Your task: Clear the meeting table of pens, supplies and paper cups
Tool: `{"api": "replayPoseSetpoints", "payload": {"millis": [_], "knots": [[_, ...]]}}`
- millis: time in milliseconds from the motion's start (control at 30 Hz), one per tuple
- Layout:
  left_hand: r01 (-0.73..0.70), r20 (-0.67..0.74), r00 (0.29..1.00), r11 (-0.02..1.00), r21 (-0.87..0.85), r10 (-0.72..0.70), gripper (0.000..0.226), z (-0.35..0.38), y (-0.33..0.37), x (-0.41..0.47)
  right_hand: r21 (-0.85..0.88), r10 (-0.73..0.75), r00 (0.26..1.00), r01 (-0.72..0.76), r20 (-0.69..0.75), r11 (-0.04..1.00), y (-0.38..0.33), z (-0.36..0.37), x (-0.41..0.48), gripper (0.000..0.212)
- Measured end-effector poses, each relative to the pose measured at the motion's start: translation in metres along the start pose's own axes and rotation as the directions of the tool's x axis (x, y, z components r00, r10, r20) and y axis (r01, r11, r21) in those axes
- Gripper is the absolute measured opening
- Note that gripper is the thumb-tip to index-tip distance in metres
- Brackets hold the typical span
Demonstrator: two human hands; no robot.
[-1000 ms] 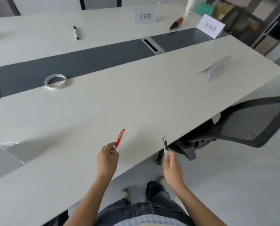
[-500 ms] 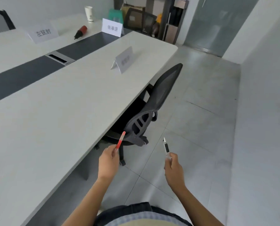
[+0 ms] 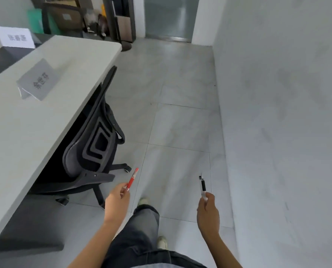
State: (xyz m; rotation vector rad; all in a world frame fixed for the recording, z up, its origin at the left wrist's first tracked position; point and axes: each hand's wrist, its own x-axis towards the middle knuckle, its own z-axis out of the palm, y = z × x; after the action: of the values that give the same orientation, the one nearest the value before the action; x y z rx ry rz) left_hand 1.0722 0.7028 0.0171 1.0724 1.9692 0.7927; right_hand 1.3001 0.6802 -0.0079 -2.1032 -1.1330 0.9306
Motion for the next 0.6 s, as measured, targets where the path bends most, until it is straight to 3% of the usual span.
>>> {"api": "replayPoseSetpoints", "payload": {"millis": [233,600], "knots": [[-0.078,0.082,0.994,0.995,0.062,0.073,0.023,0.056,0.042,0.034,0.001,0.115,0.993,-0.115,-0.040,0.993,0.012,-0.025,0.043,0.028],[-0.036,0.115,0.993,0.999,0.003,0.035,0.024,0.162,0.142,0.158,-0.187,0.036,0.999,-0.035,0.000,0.982,-0.042,-0.066,0.213,0.025]]}}
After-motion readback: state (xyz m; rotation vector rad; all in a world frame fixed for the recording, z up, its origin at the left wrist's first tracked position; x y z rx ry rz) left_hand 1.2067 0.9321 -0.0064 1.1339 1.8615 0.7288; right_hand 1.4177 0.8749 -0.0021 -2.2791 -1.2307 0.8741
